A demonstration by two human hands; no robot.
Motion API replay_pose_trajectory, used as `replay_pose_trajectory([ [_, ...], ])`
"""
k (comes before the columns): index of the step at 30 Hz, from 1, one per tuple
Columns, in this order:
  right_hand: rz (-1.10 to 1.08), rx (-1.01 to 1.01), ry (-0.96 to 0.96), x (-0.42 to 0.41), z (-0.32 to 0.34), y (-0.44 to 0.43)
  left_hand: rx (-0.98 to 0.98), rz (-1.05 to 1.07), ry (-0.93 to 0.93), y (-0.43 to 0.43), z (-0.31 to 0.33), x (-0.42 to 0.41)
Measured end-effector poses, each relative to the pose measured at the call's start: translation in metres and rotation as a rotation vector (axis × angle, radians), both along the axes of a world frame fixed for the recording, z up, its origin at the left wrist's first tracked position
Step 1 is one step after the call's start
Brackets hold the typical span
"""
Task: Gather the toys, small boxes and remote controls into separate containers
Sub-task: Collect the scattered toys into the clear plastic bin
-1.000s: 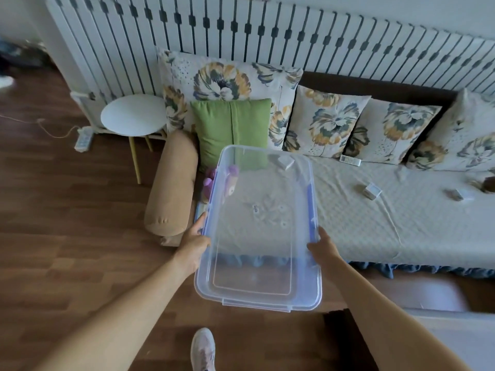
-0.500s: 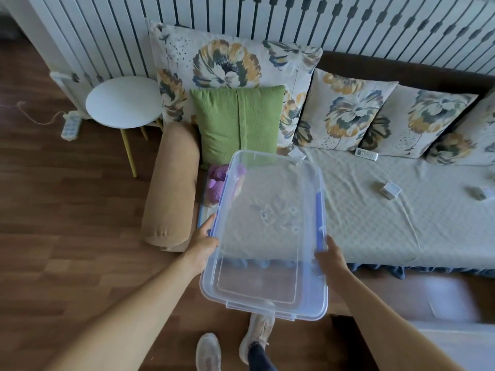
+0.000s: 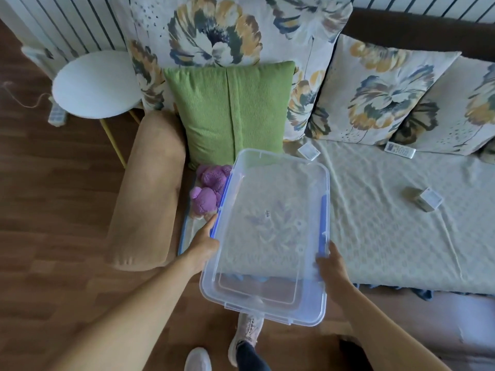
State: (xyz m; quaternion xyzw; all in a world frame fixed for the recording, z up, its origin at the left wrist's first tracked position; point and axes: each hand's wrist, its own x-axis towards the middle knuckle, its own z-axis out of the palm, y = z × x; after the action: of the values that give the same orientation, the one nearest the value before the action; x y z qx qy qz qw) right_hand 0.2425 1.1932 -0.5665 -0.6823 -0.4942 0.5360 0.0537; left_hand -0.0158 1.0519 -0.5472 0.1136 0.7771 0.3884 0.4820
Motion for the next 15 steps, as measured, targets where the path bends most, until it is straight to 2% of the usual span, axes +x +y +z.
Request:
replay_pose_trajectory([
  [7, -0.029, -0.013, -0.037, -0.011, -0.058, 0.048, -0.038, -0.061, 0.019, 0.037, -0.066, -0.020],
  [11, -0.025, -0.001, -0.053, -0.014, -0.090, 0.060, -0.155, 0.028, 0.325, 0.046, -0.103, -0.052],
  [15, 0.012, 0.007, -0.039, -0.017, -0.118, 0.065, -0.220, -0.088, 0.514, 0.060, -0.138, -0.092],
])
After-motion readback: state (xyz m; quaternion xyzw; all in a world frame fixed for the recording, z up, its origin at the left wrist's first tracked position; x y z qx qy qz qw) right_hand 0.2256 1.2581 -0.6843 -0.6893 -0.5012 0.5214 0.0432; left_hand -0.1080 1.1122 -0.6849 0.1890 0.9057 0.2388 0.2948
